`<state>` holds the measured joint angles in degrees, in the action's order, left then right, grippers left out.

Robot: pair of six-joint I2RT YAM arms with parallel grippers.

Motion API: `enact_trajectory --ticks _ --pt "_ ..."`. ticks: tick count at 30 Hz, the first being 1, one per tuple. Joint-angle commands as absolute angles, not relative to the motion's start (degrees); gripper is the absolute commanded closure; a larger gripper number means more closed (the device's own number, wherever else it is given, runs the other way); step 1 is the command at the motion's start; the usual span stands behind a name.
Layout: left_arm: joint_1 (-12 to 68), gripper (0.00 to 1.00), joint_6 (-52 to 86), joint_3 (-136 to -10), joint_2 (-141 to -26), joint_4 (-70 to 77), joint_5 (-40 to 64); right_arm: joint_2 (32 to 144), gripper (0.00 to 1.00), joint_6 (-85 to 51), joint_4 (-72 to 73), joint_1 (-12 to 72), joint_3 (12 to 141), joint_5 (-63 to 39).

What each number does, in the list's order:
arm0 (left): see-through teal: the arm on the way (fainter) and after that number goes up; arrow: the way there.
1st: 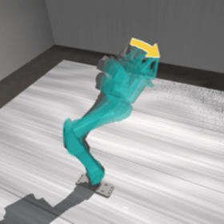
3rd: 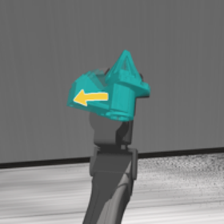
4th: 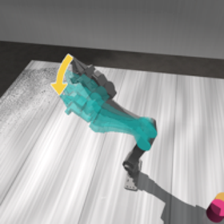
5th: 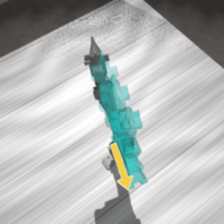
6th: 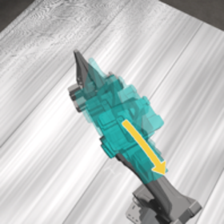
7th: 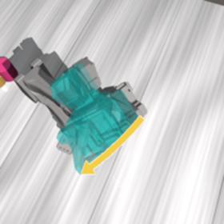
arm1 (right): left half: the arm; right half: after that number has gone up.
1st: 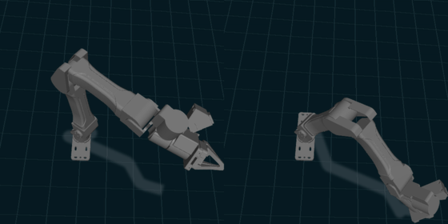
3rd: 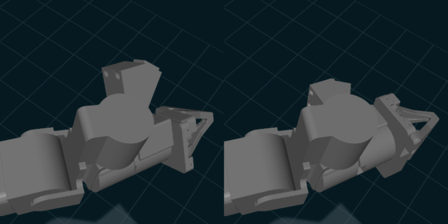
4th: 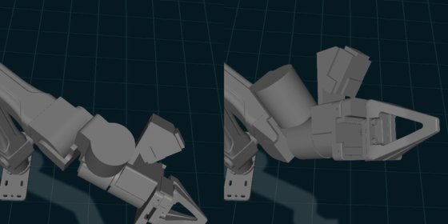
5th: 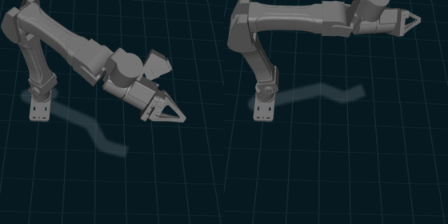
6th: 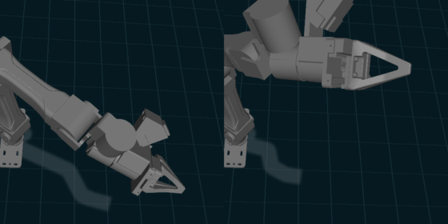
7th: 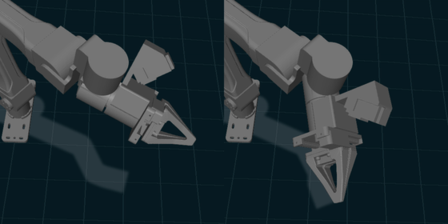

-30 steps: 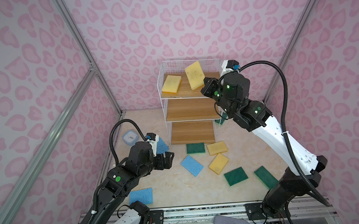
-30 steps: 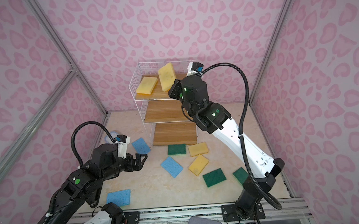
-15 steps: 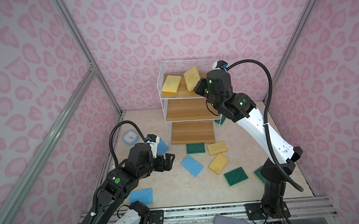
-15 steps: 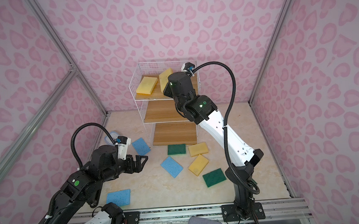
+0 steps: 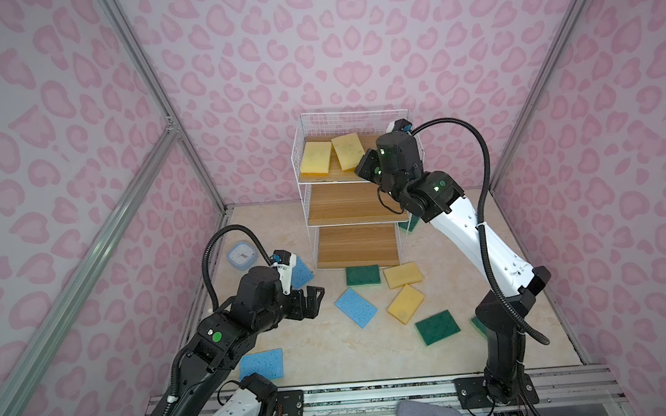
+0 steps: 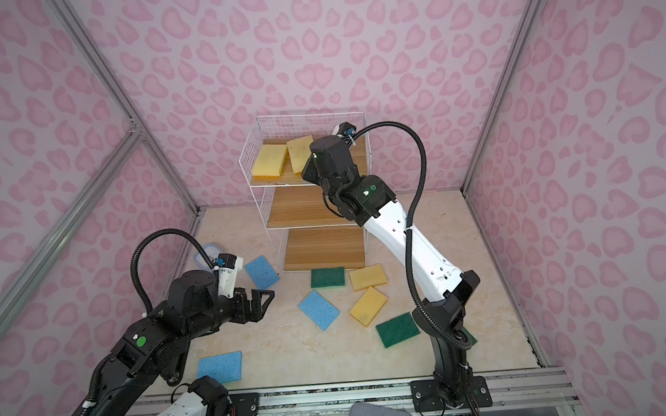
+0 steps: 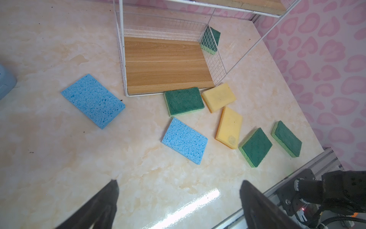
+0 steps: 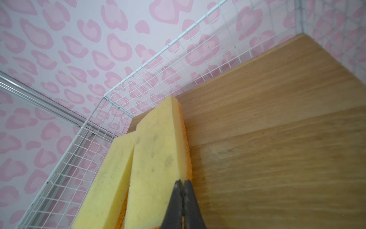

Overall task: Arrange cleaning sponges on a shelf
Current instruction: Place the cleaning sponge at the shelf.

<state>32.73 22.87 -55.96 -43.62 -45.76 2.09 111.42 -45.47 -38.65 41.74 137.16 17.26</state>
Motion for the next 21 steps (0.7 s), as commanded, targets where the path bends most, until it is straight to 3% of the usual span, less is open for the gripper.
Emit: enact_trajectory --ticks 1,21 --pt "32.7 0.03 22.1 -56.1 -43.6 -46.2 1.2 112.0 1.00 -45.6 -36.6 41.8 137.2 14.6" --pt "32.5 0.03 22.4 -55.8 -44.3 -45.8 0.8 105.7 1.00 -46.0 -30.9 42.7 127.6 14.5"
